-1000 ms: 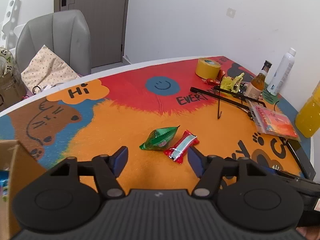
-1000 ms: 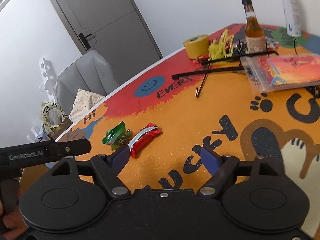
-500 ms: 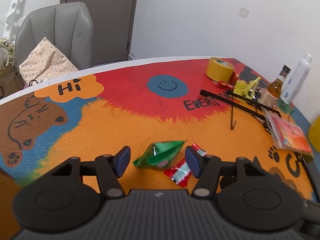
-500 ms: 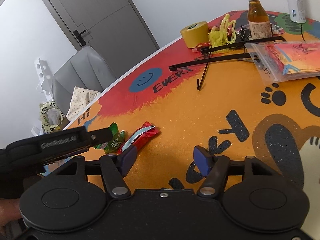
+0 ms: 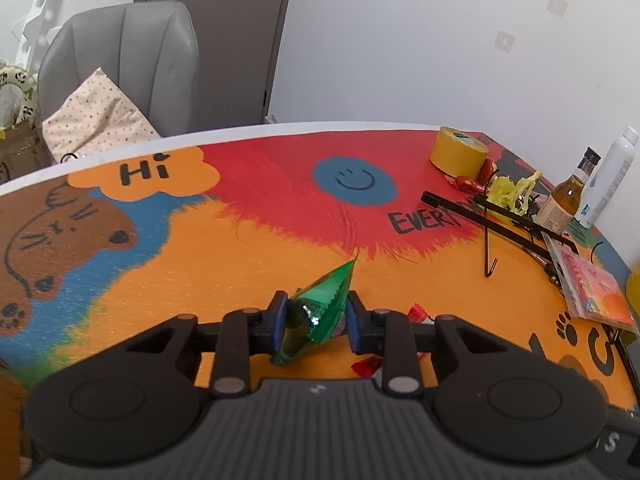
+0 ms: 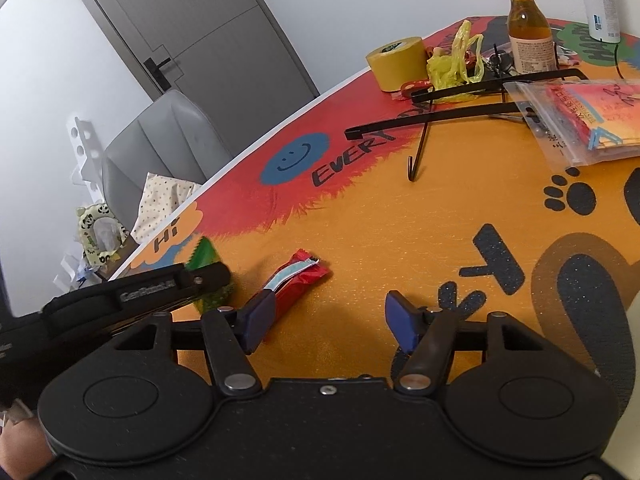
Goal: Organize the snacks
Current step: 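Grasp the green candy bag with the left gripper while the right gripper grasps the red-white bar, then carry both snacks over the cardboard box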
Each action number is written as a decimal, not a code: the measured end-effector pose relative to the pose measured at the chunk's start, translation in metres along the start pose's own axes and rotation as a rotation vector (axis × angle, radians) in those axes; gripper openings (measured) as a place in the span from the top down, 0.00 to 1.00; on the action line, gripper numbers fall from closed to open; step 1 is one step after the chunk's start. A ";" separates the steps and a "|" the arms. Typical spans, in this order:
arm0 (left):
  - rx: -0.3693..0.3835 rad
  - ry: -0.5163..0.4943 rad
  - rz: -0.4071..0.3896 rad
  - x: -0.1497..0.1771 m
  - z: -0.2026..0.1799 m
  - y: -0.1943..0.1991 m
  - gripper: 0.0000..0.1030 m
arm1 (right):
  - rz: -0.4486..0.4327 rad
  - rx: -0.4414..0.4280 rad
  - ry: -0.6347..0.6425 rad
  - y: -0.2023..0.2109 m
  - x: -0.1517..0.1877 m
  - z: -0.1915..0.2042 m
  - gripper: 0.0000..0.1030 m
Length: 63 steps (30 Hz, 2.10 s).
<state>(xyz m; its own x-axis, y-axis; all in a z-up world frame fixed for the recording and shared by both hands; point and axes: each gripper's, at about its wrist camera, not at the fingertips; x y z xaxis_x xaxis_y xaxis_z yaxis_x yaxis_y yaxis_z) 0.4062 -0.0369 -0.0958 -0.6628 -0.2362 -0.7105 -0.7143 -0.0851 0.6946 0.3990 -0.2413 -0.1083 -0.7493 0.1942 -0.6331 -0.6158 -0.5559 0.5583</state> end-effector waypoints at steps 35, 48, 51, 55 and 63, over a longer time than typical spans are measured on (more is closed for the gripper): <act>-0.074 0.097 -0.011 0.009 0.051 0.036 0.74 | 0.050 0.167 0.194 -0.036 0.005 0.048 0.83; -0.030 0.066 -0.029 0.020 0.044 0.072 0.74 | 0.016 0.051 0.079 0.010 0.021 0.024 0.84; -0.017 0.062 -0.034 0.023 0.045 0.083 0.74 | 0.005 0.041 0.081 0.020 0.023 0.027 0.84; -0.006 0.051 -0.043 0.026 0.049 0.099 0.74 | -0.011 0.031 0.095 0.034 0.026 0.035 0.84; 0.022 0.045 -0.038 0.031 0.065 0.131 0.74 | -0.019 0.004 0.136 0.060 0.037 0.056 0.84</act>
<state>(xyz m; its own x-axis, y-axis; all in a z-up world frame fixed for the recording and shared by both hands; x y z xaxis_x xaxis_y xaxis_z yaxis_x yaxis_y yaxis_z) 0.2776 0.0078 -0.0339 -0.6250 -0.2763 -0.7301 -0.7438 -0.0732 0.6644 0.3204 -0.2219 -0.0682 -0.6978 0.0931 -0.7102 -0.6308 -0.5498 0.5476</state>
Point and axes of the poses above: each gripper's, at about its wrist camera, not at the fingertips, and y roughly against the way its jaws point, z to its left, x to its underside, and after that the axes turned 7 degrees about -x, right-handed
